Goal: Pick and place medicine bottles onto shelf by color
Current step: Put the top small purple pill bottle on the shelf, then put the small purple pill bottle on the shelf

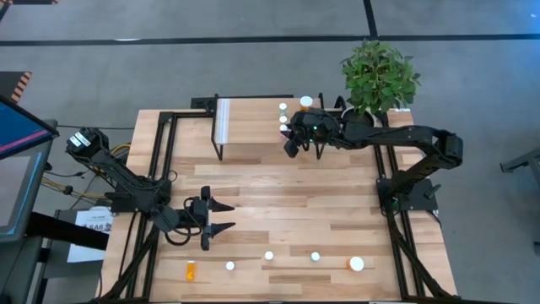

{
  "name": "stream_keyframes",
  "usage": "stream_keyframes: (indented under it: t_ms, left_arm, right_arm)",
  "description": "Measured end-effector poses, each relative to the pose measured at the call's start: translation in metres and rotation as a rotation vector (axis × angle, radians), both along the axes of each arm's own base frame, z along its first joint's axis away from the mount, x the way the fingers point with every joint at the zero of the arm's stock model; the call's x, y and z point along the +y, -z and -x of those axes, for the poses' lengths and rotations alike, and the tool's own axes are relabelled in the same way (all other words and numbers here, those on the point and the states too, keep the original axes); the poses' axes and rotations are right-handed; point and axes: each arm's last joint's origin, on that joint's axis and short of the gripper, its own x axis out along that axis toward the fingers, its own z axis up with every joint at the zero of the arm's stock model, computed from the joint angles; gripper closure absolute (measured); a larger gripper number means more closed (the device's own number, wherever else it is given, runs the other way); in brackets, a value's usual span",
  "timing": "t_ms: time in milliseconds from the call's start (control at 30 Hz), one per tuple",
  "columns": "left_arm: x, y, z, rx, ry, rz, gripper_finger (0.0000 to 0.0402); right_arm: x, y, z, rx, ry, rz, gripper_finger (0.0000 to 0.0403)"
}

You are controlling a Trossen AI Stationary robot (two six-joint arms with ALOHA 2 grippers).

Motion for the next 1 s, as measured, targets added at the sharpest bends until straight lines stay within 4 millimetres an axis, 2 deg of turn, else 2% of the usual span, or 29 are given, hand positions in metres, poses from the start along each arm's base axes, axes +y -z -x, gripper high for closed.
stream_keyframes:
  t_ms: [467, 800, 1000]
  left_arm:
    - [0.0, 0.0, 0.0, 0.0, 0.0, 0.001, 0.0186]
    - [0.0, 0.0, 0.0, 0.0, 0.0, 0.001, 0.0186]
    - [0.0, 0.0, 0.0, 0.001, 0.0, 0.0, 0.0186]
  right_arm:
    - [0.001, 0.0, 0.0, -0.001, -0.004, -0.003, 0.0226]
    - [0.001, -0.001, 0.0, -0.008, -0.001, -0.009, 0.0211]
    - [0.003, -0.023, 0.005, -0.01, 0.004, -0.023, 0.0204]
